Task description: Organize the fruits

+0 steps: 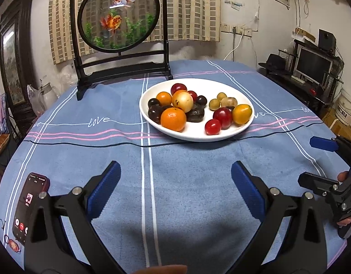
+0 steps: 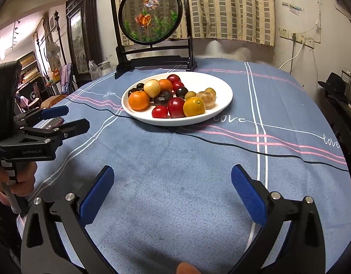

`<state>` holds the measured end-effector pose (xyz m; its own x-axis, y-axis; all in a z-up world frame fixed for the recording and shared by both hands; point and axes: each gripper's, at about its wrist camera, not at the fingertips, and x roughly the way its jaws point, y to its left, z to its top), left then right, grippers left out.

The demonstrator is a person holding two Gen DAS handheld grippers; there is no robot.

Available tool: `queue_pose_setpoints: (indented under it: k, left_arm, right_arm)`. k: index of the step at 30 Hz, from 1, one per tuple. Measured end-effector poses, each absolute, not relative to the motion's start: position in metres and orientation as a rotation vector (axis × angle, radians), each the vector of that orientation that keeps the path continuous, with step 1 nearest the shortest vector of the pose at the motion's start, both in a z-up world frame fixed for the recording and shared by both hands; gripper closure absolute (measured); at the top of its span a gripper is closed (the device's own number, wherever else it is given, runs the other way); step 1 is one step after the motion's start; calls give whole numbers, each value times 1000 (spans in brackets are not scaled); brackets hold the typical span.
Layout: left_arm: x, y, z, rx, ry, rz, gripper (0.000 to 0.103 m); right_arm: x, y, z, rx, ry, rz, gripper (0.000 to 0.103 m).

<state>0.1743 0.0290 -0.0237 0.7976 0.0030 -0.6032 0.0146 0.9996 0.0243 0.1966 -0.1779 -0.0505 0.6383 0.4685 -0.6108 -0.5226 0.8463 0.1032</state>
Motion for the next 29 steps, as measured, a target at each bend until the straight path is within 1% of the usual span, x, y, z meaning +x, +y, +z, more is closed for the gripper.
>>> queue_pose_setpoints:
  k: [29]
  left_arm:
    - [175, 27, -28, 50, 643, 3, 4]
  right_arm:
    - [197, -177, -51, -94, 681, 560, 1]
